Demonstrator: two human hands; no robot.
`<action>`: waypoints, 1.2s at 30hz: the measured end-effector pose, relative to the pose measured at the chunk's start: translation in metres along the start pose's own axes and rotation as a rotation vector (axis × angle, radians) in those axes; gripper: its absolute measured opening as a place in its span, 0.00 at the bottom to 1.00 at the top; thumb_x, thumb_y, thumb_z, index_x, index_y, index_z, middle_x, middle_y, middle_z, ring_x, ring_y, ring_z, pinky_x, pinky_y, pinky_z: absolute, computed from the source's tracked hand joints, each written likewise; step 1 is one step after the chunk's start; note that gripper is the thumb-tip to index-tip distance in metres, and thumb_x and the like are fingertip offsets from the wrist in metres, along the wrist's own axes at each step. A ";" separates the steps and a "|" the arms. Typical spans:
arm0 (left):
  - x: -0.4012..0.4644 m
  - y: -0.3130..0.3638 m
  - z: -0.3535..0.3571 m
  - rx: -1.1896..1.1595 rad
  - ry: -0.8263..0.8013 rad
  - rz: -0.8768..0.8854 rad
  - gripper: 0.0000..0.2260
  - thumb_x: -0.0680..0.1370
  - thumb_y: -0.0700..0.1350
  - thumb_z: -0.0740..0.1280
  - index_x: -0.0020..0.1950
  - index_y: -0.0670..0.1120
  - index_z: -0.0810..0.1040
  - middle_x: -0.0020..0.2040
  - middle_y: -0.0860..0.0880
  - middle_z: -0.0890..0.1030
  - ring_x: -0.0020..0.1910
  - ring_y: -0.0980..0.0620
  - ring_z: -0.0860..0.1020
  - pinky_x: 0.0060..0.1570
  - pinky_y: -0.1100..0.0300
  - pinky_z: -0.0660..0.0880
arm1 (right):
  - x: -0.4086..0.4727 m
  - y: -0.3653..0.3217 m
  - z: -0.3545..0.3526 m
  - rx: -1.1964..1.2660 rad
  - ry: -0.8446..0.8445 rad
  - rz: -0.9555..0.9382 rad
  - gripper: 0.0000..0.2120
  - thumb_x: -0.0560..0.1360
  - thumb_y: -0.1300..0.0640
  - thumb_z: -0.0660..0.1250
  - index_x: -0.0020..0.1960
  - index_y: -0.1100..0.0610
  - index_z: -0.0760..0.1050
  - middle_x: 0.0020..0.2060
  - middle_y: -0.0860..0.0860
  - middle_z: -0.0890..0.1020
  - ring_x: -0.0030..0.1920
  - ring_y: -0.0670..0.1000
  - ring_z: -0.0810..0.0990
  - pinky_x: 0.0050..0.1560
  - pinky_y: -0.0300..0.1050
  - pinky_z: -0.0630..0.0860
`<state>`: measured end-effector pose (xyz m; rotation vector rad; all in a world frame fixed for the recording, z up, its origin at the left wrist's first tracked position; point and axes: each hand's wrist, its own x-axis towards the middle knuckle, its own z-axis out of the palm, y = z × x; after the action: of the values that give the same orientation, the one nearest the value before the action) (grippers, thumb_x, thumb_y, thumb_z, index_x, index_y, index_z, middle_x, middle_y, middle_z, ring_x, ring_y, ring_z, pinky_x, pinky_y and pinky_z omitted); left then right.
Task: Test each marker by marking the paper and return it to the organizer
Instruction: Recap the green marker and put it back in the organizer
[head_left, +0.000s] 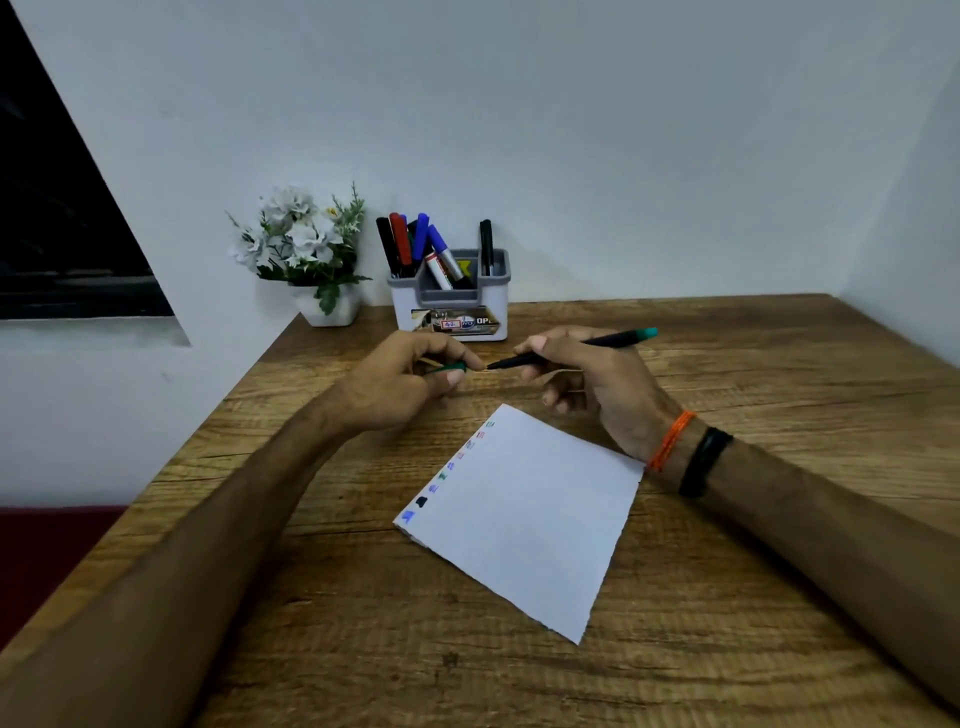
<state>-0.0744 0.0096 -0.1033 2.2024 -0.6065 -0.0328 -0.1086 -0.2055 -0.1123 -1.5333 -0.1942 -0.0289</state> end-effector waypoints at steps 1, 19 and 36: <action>-0.001 0.000 0.000 -0.044 0.005 -0.004 0.08 0.78 0.36 0.65 0.55 0.44 0.81 0.48 0.43 0.81 0.39 0.53 0.80 0.45 0.59 0.80 | 0.001 0.001 -0.001 0.010 -0.012 0.006 0.09 0.79 0.56 0.65 0.48 0.58 0.83 0.37 0.53 0.84 0.29 0.48 0.76 0.29 0.38 0.70; 0.001 0.003 0.007 -0.368 0.118 0.011 0.07 0.75 0.39 0.69 0.52 0.38 0.81 0.41 0.42 0.83 0.33 0.57 0.79 0.37 0.65 0.77 | 0.005 0.010 -0.002 -0.004 -0.031 -0.031 0.05 0.74 0.56 0.72 0.47 0.56 0.85 0.35 0.52 0.84 0.28 0.48 0.74 0.29 0.38 0.70; 0.004 0.014 0.022 -0.427 0.226 -0.056 0.14 0.83 0.48 0.56 0.45 0.40 0.74 0.31 0.49 0.71 0.25 0.59 0.66 0.26 0.66 0.64 | 0.010 0.015 0.001 -0.184 -0.009 -0.269 0.10 0.80 0.59 0.66 0.40 0.59 0.75 0.30 0.50 0.75 0.23 0.40 0.68 0.25 0.31 0.64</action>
<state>-0.0817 -0.0157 -0.1065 1.7772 -0.3703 0.0525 -0.0970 -0.2034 -0.1262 -1.6811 -0.4139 -0.2593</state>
